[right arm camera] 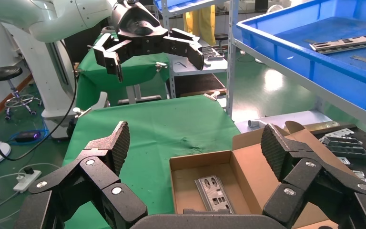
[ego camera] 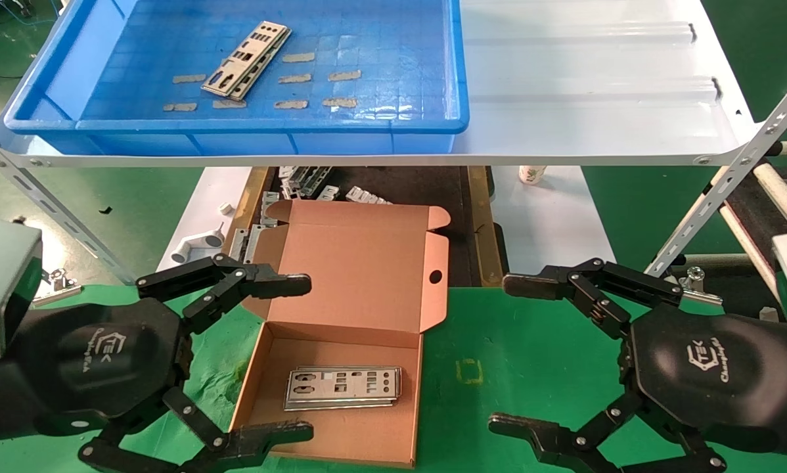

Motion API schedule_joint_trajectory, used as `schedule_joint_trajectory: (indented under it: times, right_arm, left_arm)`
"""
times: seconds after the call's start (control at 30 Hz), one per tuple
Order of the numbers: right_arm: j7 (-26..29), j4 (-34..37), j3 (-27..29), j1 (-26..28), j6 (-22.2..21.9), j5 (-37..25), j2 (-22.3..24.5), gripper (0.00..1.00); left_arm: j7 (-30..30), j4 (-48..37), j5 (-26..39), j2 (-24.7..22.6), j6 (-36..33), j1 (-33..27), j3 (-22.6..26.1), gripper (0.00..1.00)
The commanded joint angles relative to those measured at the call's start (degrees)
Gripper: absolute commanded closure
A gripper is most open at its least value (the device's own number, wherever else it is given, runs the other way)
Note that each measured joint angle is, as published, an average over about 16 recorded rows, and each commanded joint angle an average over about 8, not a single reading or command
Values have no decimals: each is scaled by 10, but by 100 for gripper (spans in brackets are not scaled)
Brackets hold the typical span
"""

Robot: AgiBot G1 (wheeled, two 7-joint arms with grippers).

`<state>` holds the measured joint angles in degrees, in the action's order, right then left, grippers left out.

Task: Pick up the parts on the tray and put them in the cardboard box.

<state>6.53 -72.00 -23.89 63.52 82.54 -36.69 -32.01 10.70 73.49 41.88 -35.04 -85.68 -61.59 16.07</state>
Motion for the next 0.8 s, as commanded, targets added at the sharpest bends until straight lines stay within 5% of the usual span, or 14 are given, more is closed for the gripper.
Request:
schedule_joint_trajectory:
  times: [0.03,0.8]
  right_arm:
    - [0,0,0,0,0,0,0,0]
    - [0,0,0,0,0,0,0,0]
  left_arm:
    - [0,0,0,0,0,0,0,0]
    - [0,0,0,0,0,0,0,0]
